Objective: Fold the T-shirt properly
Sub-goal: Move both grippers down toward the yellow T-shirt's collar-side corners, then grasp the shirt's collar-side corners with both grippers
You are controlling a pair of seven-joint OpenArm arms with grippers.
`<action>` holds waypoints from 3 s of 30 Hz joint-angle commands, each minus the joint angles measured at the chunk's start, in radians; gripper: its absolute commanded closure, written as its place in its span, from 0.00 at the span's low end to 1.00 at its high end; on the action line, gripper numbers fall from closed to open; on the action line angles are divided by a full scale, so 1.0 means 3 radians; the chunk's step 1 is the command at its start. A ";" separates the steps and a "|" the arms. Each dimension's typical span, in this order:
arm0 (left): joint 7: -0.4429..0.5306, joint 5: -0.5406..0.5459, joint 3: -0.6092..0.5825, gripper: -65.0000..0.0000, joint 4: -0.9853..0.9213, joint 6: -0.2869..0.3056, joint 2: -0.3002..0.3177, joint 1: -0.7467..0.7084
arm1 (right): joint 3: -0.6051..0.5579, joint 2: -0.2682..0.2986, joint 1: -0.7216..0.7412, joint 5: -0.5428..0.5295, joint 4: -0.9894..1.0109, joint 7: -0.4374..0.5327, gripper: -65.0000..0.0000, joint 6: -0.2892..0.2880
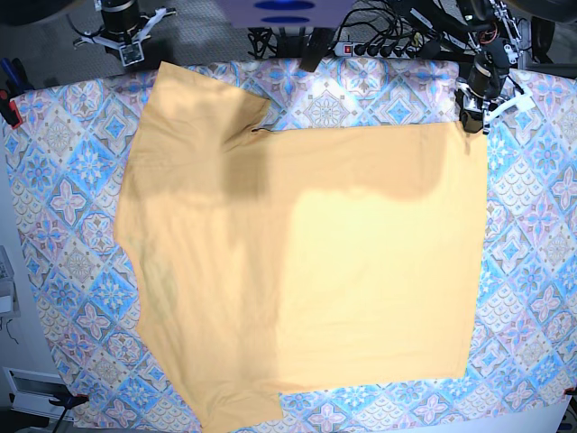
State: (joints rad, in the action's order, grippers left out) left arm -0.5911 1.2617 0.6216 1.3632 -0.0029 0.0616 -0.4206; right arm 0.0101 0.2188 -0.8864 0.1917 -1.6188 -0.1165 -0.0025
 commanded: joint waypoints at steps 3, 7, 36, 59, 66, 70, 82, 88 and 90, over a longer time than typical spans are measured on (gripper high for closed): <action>-0.0047 0.0001 0.0002 1.00 0.0026 -0.0003 0.0017 -0.0012 | -0.0103 0.0010 -0.0025 0.0161 -0.0048 0.0038 0.92 0.0016; -0.0047 0.0001 -0.0003 1.00 0.0026 -0.0003 0.0017 -0.0017 | -0.0149 0.0010 0.0226 -0.0099 -0.0054 -0.0386 0.84 0.0016; -0.0047 -0.0014 -0.0008 1.00 0.0016 -0.0003 0.0017 -0.0007 | -0.0737 0.0260 0.0190 -0.0191 -0.0478 -0.0606 0.67 0.0016; -0.0047 -0.0014 -0.0008 1.00 0.0016 -0.0003 0.0017 -0.0007 | -0.0768 0.0260 0.0471 -0.0191 -0.0227 -0.0923 0.70 0.0016; -0.0047 -0.0014 -0.0008 1.00 0.0016 -0.0003 0.0017 -0.0012 | -0.0747 0.0260 0.0471 -0.0197 -0.0248 -0.0929 1.00 0.0016; -0.0052 -0.0014 -0.0008 1.00 0.0016 -0.0003 0.0017 -0.0033 | -0.0737 0.0260 0.0410 -0.0202 -0.0366 -0.0913 0.99 0.0016; -0.0052 -0.0004 0.0007 1.00 0.0031 0.0002 0.0099 -0.0237 | -0.0737 0.0337 0.0098 -0.0197 -0.0601 -0.0898 0.99 0.0016; -0.0052 0.0001 -0.0003 1.00 0.0036 0.0007 0.0125 -0.0334 | -0.0737 0.0434 -0.0014 -0.0197 -0.0739 -0.0898 0.99 0.0016; -0.0073 0.0001 -0.0008 1.00 0.0036 0.0027 0.0181 -0.0365 | -0.0737 0.0450 -0.0035 -0.0197 -0.0744 -0.0898 0.99 0.0016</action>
State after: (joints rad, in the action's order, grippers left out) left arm -0.6125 1.2808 0.6140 1.3674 0.0242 0.1024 -0.5133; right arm -0.2138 0.3447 -0.8818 0.1303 -1.8271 -0.3973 0.0029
